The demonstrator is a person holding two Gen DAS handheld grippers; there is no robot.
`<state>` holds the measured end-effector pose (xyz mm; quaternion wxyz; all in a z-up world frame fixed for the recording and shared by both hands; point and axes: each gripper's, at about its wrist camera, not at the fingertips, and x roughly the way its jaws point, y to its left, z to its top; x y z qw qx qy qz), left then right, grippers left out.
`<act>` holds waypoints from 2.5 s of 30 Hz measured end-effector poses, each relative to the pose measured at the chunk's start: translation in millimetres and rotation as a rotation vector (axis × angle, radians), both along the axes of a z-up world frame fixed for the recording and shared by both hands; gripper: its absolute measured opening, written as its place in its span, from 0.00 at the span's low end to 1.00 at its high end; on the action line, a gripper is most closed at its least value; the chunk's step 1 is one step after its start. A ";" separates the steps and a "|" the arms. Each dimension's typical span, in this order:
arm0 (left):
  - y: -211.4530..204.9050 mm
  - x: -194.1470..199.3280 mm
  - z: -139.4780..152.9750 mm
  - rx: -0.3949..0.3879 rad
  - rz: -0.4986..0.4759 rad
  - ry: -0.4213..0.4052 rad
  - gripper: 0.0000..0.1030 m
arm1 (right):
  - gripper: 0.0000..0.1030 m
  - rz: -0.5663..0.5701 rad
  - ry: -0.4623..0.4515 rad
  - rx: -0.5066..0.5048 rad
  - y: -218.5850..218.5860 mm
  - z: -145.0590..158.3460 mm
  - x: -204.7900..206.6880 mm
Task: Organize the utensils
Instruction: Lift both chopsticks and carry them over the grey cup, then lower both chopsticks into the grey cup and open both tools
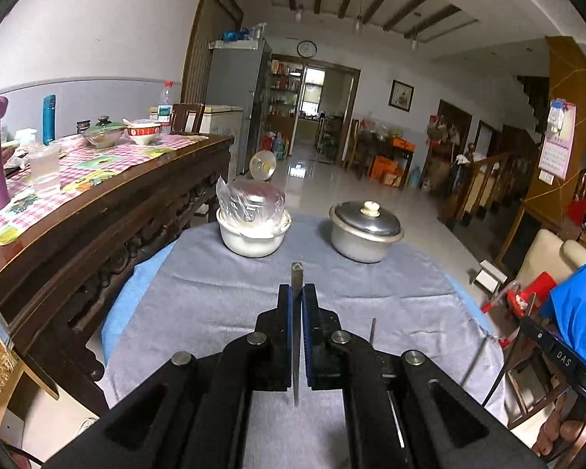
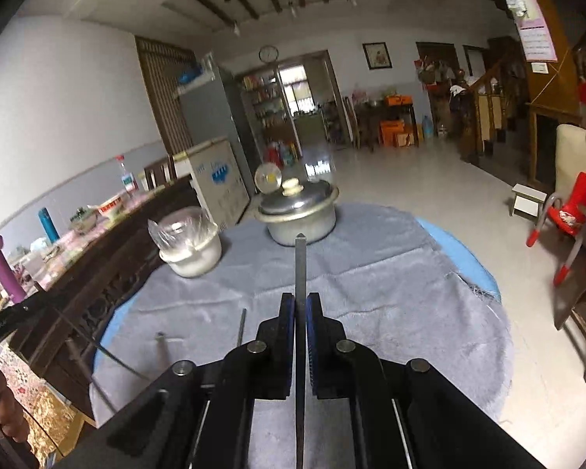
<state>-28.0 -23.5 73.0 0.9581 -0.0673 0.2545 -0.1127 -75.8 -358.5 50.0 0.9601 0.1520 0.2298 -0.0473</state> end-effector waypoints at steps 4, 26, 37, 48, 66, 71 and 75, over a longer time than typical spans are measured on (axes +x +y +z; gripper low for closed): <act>5.6 -16.8 10.2 -0.022 -0.002 -0.027 0.05 | 0.06 0.004 -0.035 0.009 5.3 10.5 -16.4; 6.9 -103.0 73.1 -0.079 -0.080 -0.167 0.05 | 0.06 0.083 -0.266 -0.022 58.4 79.7 -71.8; -9.7 -118.0 77.4 -0.080 -0.125 -0.176 0.05 | 0.06 0.104 -0.270 -0.007 79.9 71.6 -59.8; -21.4 -106.9 54.9 -0.083 -0.128 -0.126 0.05 | 0.06 0.082 -0.232 0.008 82.0 46.0 -44.2; -37.6 -93.8 26.4 -0.062 -0.139 -0.065 0.05 | 0.07 0.079 -0.200 0.002 88.6 28.1 -45.1; -43.2 -95.3 24.5 -0.053 -0.159 -0.064 0.05 | 0.07 0.074 -0.202 0.005 88.4 27.6 -47.9; -47.5 -94.1 22.6 -0.045 -0.170 -0.057 0.05 | 0.07 0.075 -0.198 0.006 88.2 25.5 -48.5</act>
